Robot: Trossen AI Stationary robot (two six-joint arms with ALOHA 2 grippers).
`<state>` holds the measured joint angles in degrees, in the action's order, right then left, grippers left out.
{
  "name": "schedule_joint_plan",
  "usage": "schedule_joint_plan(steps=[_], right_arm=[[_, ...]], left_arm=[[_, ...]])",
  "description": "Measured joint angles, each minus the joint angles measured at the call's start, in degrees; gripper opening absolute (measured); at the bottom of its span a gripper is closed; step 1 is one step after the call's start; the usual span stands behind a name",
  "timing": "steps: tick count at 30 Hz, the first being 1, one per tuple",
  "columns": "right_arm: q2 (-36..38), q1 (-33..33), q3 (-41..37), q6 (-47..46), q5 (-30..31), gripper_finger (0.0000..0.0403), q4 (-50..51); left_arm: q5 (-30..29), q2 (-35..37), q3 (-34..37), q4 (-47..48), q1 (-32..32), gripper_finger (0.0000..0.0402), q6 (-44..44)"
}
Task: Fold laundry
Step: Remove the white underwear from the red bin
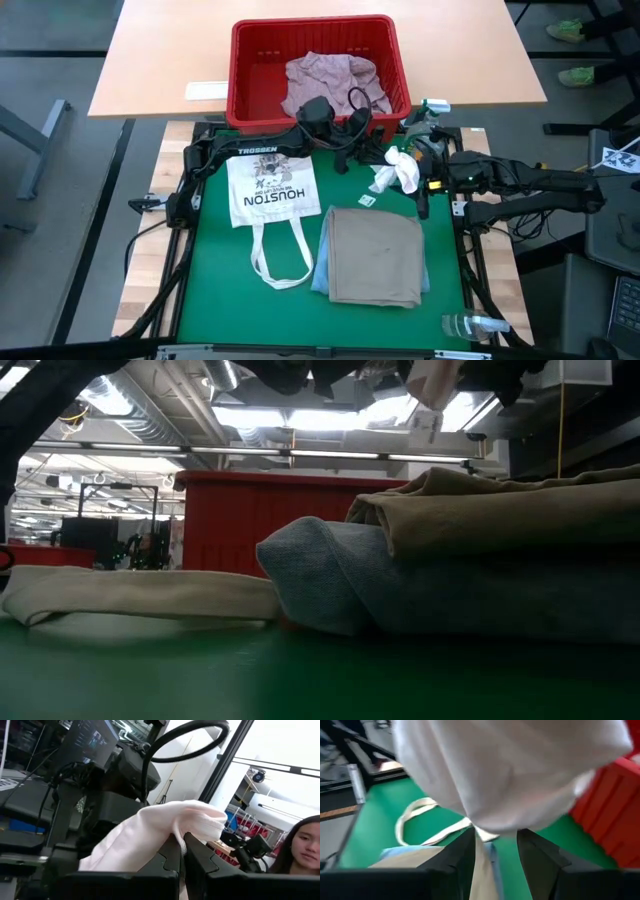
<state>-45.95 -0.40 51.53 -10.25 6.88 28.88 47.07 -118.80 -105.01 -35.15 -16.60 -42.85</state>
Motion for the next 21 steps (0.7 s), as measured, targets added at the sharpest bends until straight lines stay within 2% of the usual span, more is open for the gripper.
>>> schedule_joint_plan(steps=[7, 18, 21], right_arm=[[-2.6, 0.0, 0.0, -1.4, 1.5, 0.0147, -3.5], [-2.7, 0.0, 0.0, -1.5, 4.1, 0.0146, -9.2], [-2.8, 0.0, 0.0, -1.4, 4.1, 0.0133, -9.1]], left_arm=[[0.0, 0.0, 0.0, 0.0, 0.0, 0.0000, 0.0], [0.0, 0.0, 0.0, 0.2, 0.0, 0.0000, 0.0], [0.0, 0.0, 0.0, 0.3, 0.0, 0.0000, 0.0]])
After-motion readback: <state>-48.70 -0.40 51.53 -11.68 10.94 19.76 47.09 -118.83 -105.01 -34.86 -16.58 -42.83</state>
